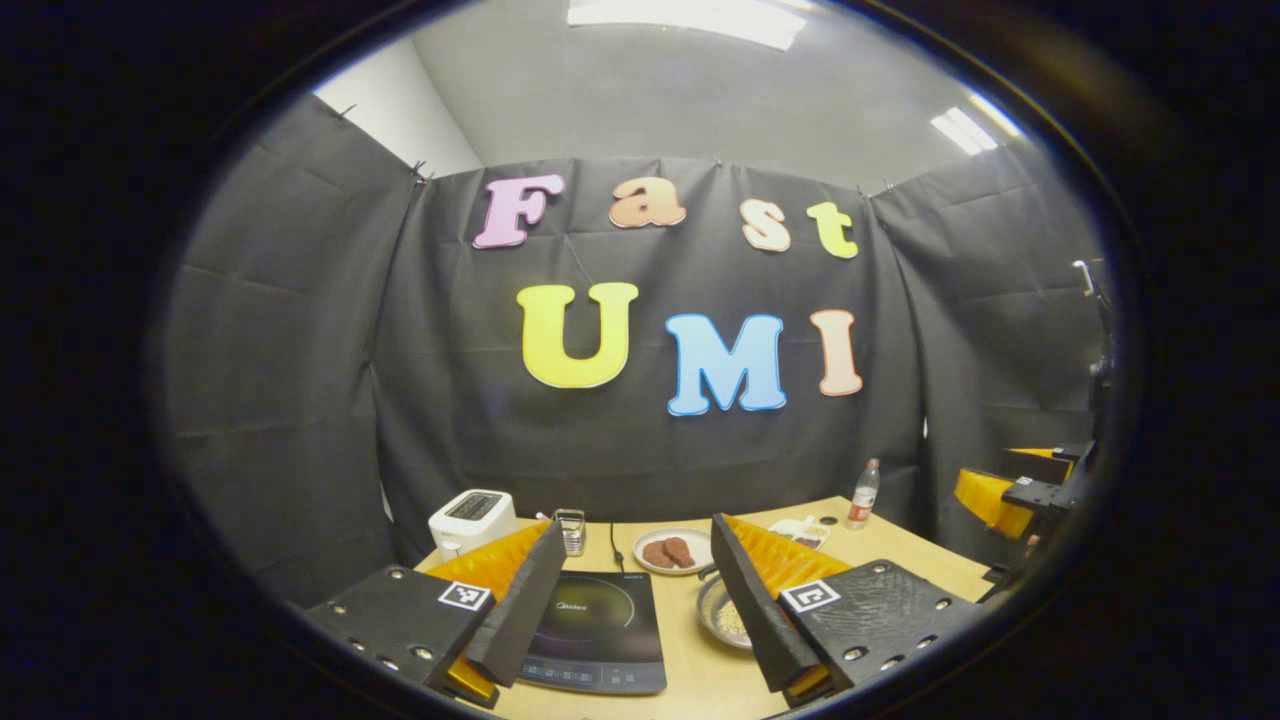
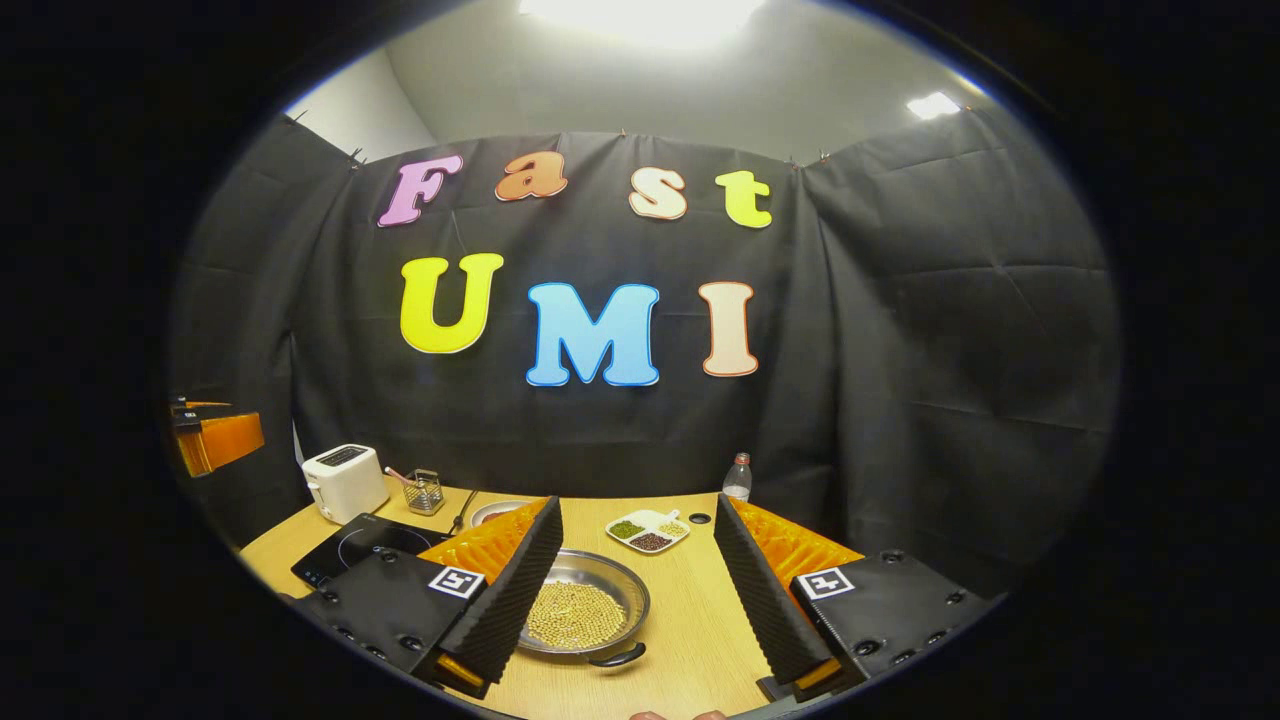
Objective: First push the handle of the pot to place it horizontally, then grasp the pot with both hands and set it on the induction cooktop.
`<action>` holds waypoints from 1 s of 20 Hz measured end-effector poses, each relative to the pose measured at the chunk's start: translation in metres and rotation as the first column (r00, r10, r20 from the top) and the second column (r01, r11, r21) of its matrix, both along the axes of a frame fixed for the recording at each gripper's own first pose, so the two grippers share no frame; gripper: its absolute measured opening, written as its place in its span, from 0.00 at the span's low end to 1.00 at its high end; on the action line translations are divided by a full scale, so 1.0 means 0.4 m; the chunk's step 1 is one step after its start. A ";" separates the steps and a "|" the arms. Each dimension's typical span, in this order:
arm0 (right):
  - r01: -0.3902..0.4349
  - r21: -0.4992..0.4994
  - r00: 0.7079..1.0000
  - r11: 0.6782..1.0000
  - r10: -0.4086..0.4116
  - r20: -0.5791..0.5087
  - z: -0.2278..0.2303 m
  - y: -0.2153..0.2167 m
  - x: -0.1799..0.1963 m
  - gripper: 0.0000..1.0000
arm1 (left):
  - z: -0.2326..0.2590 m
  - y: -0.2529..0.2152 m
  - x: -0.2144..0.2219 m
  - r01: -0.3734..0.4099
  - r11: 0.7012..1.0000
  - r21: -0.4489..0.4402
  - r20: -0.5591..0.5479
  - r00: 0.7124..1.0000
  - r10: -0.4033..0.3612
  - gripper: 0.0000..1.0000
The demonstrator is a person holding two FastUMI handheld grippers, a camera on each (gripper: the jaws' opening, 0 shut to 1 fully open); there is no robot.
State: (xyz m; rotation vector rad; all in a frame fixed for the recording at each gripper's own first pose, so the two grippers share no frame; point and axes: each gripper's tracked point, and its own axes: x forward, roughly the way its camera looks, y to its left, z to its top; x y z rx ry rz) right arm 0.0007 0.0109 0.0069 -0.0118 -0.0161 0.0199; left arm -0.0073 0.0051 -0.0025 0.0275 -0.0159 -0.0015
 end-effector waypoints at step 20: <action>-0.148 -0.014 0.969 0.989 0.142 -0.203 -0.039 0.134 0.070 0.97 | -0.070 0.097 0.055 -0.030 0.997 -0.074 -0.039 0.999 0.027 0.87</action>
